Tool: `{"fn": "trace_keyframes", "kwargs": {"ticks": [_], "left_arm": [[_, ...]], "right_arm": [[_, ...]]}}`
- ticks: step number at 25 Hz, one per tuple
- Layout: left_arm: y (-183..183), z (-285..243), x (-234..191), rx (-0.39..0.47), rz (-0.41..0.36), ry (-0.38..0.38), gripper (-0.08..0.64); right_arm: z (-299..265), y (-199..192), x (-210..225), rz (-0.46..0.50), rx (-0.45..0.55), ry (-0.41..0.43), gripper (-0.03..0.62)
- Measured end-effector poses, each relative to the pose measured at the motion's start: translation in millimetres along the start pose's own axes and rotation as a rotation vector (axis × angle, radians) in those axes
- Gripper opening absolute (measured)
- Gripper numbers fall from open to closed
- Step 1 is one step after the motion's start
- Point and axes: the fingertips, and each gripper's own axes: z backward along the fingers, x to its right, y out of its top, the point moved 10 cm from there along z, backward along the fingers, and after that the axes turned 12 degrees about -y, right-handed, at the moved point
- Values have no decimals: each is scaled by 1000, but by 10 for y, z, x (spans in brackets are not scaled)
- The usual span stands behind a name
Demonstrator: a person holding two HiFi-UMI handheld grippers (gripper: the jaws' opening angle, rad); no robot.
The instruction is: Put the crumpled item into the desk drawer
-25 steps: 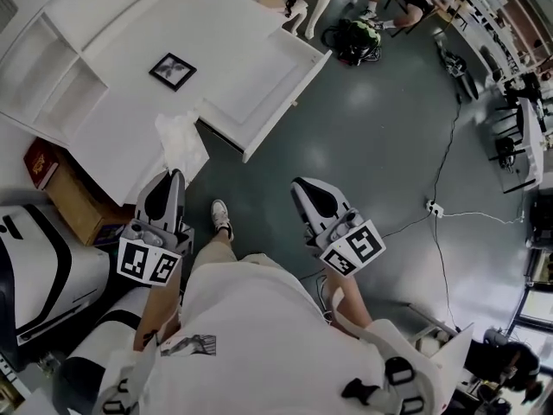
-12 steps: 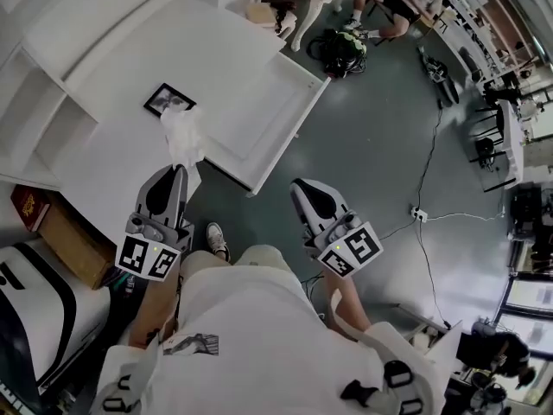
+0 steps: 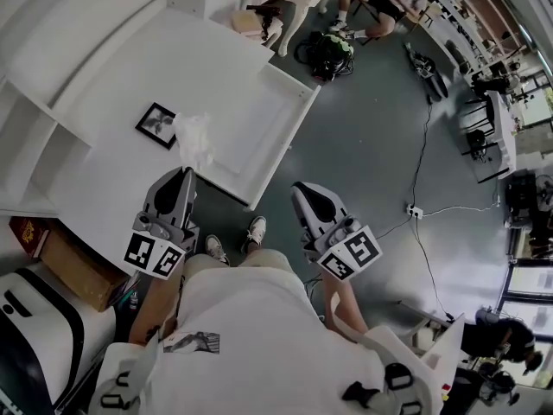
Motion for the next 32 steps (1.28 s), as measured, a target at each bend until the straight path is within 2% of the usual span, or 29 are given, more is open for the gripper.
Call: {"fn": "trace_keyframes", "kwargs": {"ticks": [7, 13, 21, 32], "left_arm": [[-115, -411, -41, -9, -14, -21, 18], [-200, -736, 32, -31, -21, -5, 18], [-266, -1072, 42, -63, -25, 40, 18], [-807, -1326, -220, -171, 21, 100, 18]], "right_arm": [[-58, -48, 398, -28, 27, -12, 11], [-244, 81, 826, -59, 78, 36, 11], [-377, 120, 1226, -96, 73, 92, 11], [-308, 25, 1590, -115, 57, 92, 11]]}}
